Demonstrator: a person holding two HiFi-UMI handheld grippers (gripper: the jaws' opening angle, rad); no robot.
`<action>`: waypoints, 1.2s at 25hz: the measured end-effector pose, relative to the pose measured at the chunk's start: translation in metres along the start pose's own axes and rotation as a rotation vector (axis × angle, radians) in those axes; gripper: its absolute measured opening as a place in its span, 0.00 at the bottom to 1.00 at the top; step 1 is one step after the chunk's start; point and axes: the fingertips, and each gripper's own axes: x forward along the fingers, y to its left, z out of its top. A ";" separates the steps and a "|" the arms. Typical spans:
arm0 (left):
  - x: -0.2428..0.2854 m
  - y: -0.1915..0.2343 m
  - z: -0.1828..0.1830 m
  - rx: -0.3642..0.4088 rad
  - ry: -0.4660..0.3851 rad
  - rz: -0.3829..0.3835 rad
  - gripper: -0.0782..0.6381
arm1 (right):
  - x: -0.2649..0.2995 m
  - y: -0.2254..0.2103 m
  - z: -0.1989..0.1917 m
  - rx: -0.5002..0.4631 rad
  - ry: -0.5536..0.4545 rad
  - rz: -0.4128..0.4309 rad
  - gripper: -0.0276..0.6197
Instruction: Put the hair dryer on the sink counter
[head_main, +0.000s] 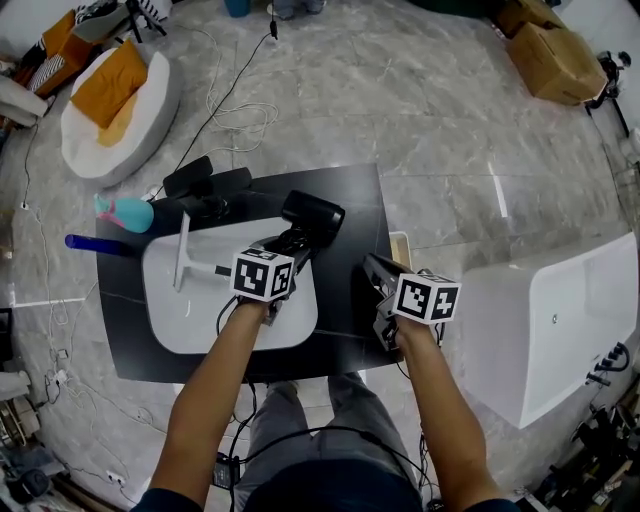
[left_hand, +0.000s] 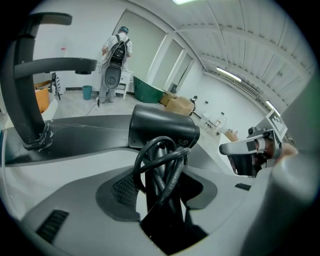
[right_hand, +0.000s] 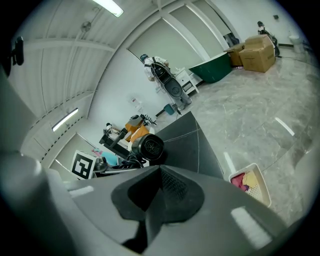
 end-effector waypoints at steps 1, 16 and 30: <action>0.003 -0.002 0.002 0.007 -0.001 0.009 0.39 | 0.000 -0.001 0.001 -0.001 0.000 0.000 0.06; 0.038 -0.041 0.028 -0.018 -0.046 0.074 0.40 | -0.012 -0.009 0.022 -0.015 -0.038 0.023 0.06; 0.032 -0.069 0.024 -0.242 -0.157 -0.095 0.46 | -0.046 -0.014 0.023 -0.015 -0.058 0.016 0.06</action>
